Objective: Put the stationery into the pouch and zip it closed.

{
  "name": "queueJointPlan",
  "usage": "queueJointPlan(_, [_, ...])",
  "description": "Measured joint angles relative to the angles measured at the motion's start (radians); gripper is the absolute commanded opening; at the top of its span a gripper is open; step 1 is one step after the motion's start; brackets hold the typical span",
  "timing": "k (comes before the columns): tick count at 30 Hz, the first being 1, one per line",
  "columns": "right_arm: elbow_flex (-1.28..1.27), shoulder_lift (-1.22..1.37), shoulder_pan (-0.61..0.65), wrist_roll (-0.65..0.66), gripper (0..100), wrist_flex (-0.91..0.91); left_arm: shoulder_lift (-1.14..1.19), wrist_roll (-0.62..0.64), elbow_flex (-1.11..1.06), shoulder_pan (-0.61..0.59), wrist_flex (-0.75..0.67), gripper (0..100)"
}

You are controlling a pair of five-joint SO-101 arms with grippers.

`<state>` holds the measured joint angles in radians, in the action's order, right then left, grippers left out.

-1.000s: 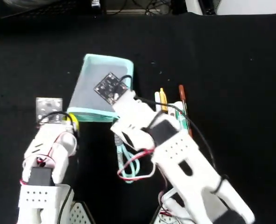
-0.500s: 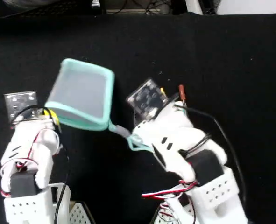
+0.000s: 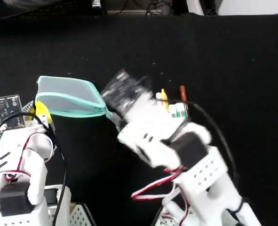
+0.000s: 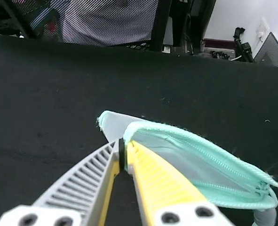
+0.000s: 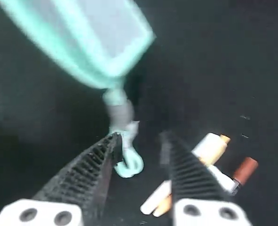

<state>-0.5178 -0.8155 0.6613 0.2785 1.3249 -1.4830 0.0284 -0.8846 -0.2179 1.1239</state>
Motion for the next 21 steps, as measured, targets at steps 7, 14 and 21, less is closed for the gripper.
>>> queueJointPlan(7, [-0.242, 0.005, 0.084, 0.002, 28.3, -0.264, 0.0, 0.011, 0.0, 0.0, 0.0, 3])
queueJointPlan(14, [-0.273, 0.011, 0.094, 0.0, 28.3, -0.413, 0.0, 0.011, 0.0, 0.0, 0.0, 3])
queueJointPlan(21, [-0.227, 0.218, 0.094, 0.0, 28.3, -0.473, 0.0, 0.011, 0.0, 0.0, 0.0, 3])
